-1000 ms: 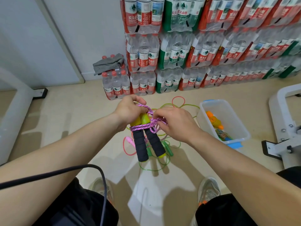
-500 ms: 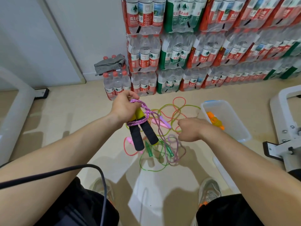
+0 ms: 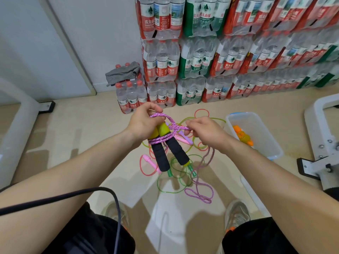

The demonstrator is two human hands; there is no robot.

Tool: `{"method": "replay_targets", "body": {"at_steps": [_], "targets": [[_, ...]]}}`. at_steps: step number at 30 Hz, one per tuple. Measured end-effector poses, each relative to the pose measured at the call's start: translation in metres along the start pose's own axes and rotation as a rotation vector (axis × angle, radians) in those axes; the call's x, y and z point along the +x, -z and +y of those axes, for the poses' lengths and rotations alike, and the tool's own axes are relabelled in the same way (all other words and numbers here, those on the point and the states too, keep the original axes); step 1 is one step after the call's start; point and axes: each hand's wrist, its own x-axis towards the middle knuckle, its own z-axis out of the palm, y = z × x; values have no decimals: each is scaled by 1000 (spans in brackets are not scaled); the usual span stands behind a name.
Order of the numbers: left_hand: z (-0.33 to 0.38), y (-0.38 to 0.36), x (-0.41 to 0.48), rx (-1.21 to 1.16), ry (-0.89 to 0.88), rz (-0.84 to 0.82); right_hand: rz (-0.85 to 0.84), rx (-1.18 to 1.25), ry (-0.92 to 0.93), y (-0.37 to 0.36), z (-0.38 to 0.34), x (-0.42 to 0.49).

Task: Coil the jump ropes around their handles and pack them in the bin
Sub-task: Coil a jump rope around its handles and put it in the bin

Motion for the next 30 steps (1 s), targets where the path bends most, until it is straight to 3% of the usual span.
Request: {"method": "replay_targets", "body": {"at_steps": [3, 9, 13, 16, 20, 23, 27, 30], "targets": [[-2, 1, 6, 36, -15, 78, 38, 142, -4, -9, -10, -5], [0, -10, 1, 158, -148, 166, -49, 471, 46, -36, -31, -18], [2, -11, 2, -16, -46, 290, -126, 461, 30, -56, -32, -28], [3, -7, 2, -54, -25, 285, -51, 332, 41, -61, -29, -29], [4, -3, 0, 96, -64, 92, 182, 255, 126, -29, -34, -19], [12, 0, -7, -50, -52, -123, 300, 295, 63, 2, -17, -2], [29, 10, -11, -462, 103, -361, 242, 286, -33, 7, 14, 7], [31, 15, -10, -583, 155, -442, 183, 316, -61, -6, 17, 7]]}}
